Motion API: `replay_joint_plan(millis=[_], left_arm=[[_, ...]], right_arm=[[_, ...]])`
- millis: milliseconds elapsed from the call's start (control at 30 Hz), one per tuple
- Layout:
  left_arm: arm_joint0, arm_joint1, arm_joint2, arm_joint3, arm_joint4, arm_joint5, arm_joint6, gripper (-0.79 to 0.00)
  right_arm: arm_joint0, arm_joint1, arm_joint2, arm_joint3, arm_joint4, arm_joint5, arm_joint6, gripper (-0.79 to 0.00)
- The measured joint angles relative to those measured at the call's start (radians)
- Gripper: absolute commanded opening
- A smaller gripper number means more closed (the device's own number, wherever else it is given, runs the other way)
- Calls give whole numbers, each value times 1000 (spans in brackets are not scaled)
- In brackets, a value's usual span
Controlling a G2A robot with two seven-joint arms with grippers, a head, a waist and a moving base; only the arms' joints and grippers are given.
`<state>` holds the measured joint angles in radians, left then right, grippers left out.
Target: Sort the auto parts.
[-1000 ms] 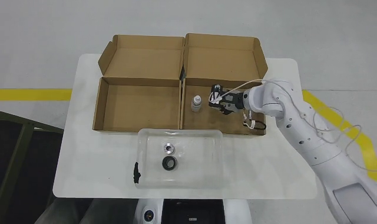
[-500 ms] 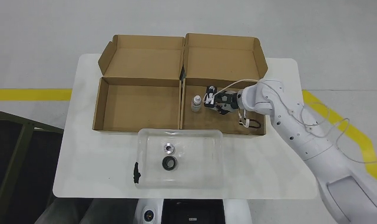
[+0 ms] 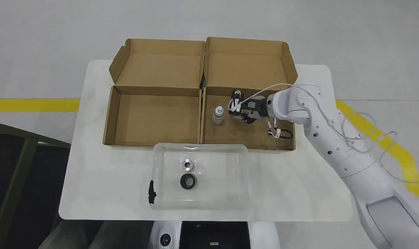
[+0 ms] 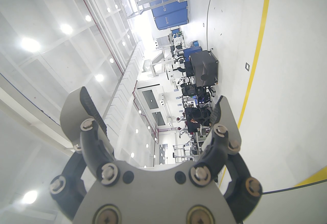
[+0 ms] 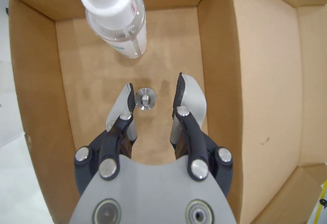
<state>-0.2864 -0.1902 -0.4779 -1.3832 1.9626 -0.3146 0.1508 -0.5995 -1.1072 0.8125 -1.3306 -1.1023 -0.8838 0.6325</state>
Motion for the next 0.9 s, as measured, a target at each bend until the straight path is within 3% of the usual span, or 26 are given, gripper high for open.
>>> replay_joint_plan(millis=[500,900], left_arm=[[0,0,0,0,0,0,0,0],[0,0,0,0,0,0,0,0]], right_arm=[[-172,74,193,-344,137,-15,90,-471],[-298,89,169,-557,149,-10,59,-489]])
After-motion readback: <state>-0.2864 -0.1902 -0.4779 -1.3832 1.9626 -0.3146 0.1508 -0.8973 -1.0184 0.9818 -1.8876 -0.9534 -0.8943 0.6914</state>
